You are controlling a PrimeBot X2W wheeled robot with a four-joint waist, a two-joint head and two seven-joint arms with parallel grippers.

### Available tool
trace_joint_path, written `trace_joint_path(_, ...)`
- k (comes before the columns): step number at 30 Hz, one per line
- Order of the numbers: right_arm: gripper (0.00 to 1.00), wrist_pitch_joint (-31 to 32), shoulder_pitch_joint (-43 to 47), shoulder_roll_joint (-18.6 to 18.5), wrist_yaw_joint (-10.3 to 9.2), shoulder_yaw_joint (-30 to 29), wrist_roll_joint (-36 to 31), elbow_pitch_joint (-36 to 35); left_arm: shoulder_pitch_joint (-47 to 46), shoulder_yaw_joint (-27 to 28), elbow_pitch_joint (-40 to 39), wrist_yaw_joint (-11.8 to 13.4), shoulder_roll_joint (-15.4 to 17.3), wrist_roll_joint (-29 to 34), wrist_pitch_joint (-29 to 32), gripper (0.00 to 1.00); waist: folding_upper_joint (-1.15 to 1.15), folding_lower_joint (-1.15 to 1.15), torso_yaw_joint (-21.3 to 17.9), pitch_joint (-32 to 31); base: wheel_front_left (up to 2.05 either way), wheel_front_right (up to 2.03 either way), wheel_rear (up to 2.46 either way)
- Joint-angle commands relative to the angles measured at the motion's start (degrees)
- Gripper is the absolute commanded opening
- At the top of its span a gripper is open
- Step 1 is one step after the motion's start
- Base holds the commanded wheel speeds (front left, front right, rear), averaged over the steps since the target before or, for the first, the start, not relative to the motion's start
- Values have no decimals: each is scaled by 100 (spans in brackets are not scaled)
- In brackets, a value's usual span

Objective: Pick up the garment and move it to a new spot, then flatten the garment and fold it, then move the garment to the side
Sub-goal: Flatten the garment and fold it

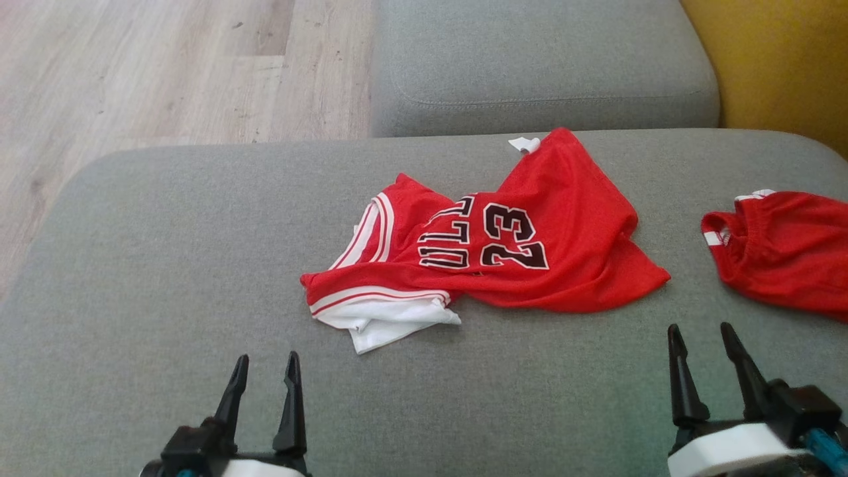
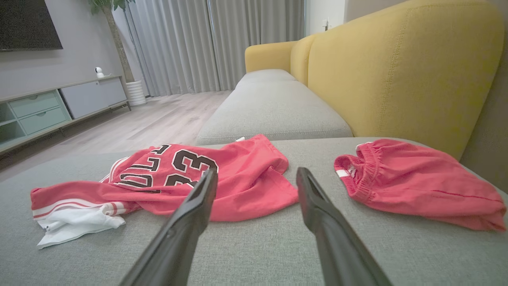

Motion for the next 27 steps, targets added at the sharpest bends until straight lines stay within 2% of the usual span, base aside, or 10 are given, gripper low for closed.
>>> trace_joint_path(1, 100, -98, -245, -40, 39, 152, 27, -129, -152, 151, -176, 43, 68, -18, 26, 100, 0, 0, 9, -7, 0, 0, 0)
trace_joint_path(13, 100, -204, -290, -40, 39, 182, 26, 168, -129, 128, -108, 69, 119, -76, 129, 100, 0, 0, 52, -67, 0, 0, 0)
trace_joint_path(27, 100, -205, -265, -40, 39, 274, 5, 124, -85, 86, -163, 115, 163, -93, 141, 100, 0, 0, 86, -115, 0, 0, 0)
